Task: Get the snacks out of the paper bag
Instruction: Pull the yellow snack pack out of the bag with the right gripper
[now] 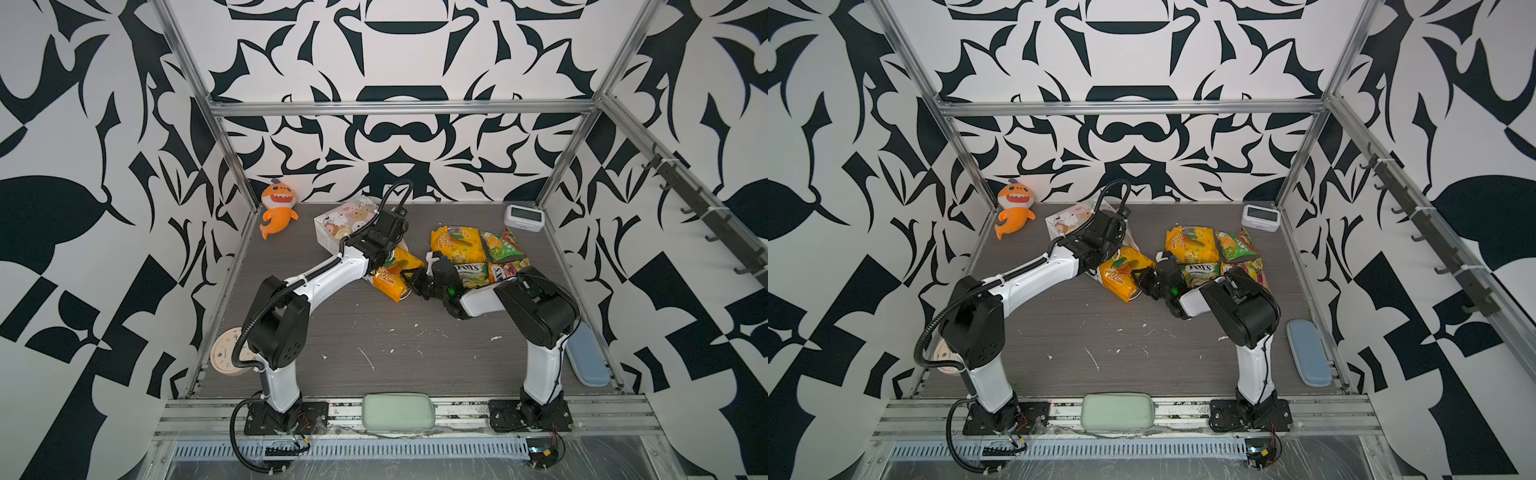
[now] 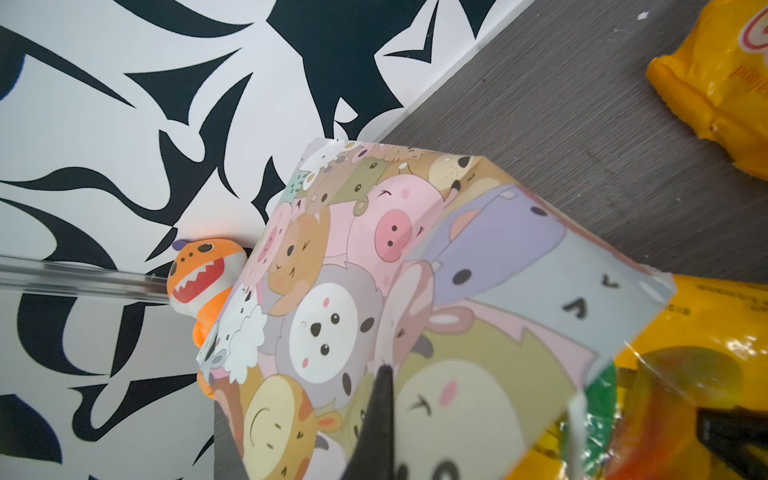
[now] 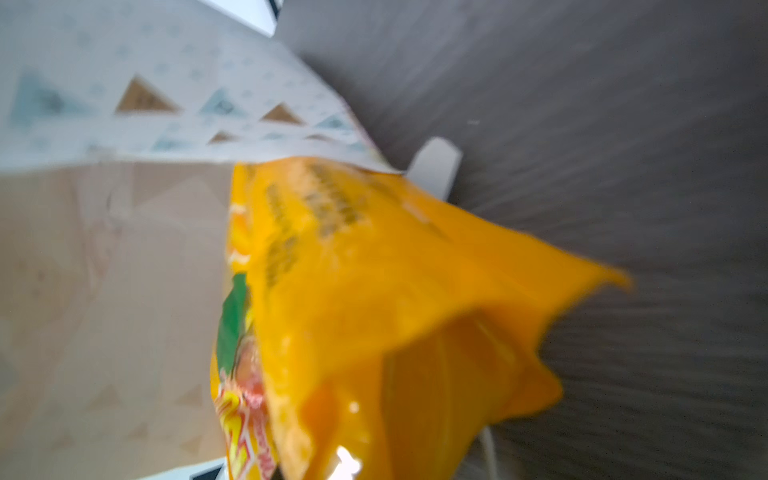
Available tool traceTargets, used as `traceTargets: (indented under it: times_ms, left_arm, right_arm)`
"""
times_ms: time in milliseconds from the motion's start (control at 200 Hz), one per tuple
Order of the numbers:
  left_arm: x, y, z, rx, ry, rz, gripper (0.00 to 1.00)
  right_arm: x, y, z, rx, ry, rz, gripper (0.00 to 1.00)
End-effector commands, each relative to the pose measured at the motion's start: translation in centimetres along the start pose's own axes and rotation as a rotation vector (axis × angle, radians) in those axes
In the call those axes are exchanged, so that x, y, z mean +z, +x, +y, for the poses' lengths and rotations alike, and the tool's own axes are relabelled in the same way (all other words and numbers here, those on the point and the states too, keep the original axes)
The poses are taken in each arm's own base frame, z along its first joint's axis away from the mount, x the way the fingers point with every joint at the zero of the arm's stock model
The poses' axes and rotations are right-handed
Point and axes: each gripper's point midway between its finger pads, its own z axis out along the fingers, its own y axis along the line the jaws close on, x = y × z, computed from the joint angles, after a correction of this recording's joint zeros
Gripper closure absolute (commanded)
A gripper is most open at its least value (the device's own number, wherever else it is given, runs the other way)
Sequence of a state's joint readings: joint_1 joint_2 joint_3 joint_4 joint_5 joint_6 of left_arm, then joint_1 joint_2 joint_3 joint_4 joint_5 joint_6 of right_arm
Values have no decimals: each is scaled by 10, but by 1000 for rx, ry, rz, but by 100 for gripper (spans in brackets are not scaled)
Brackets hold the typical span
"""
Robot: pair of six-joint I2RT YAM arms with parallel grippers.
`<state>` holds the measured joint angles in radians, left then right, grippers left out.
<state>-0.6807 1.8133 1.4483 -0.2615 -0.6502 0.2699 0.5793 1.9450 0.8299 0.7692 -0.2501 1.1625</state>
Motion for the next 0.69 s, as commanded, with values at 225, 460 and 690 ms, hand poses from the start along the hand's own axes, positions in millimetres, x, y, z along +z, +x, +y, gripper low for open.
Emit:
traceTargets:
  times_ms: [225,460,690]
  left_arm:
    - [-8,-20,13,-52,-41,-51,100]
    - [-4,-16,16,-58,-46,-29,100]
    - [-2,-14,21,-66,-56,-22,100]
  right_arm:
    - [-40,-12,57,-173,-7,-1,100]
    - [-89,-18,90,-256,-14,23,100]
    - [-136,-22,104,-280,-48,92,100]
